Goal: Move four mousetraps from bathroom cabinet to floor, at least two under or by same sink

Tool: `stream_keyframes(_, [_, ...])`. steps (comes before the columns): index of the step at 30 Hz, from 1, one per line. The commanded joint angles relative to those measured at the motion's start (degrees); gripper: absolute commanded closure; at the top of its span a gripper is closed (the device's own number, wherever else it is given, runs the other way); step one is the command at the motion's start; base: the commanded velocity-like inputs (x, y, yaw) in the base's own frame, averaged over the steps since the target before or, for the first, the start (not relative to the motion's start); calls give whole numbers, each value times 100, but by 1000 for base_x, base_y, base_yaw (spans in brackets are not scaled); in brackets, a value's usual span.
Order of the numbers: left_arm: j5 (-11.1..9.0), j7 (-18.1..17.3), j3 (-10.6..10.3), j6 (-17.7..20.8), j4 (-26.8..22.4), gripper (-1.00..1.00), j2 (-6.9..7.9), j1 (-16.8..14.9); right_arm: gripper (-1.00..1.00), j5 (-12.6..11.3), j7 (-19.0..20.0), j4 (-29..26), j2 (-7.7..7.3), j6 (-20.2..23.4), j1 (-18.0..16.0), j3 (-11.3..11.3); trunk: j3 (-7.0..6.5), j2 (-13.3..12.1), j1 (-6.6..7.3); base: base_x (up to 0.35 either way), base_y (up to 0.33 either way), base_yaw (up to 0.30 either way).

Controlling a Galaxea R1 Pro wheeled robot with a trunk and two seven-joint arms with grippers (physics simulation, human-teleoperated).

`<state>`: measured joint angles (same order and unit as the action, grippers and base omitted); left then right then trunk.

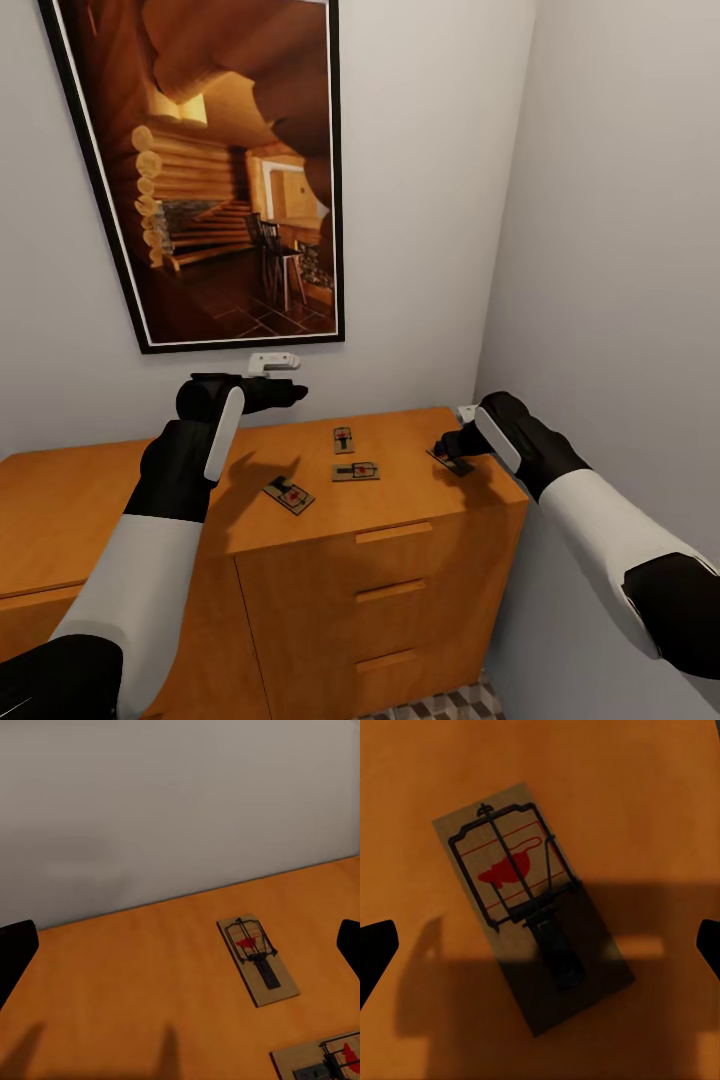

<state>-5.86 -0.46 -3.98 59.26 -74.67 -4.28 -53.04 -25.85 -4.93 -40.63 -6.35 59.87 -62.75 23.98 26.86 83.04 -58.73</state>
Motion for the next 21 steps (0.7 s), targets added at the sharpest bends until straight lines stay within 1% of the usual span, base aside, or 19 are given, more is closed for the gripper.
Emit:
stream_keyframes(1, [-29, 11, 3, 25, -3, -100, -2, -5, -100, -60, -52, -7, -8, 13, -7, 33, 7, 4, 0, 0, 0, 0])
stream_keyframes(15, [-29, 11, 3, 25, -3, -100, -3, -5, -100, -60, -54, 15, -7, 13, -7, 33, 7, 4, 0, 0, 0, 0])
stream_keyframes(21, [-29, 11, 3, 25, -3, -100, -3, -5, -100, -57, -52, 255, -1, 13, -5, 44, 7, 4, 0, 0, 0, 0])
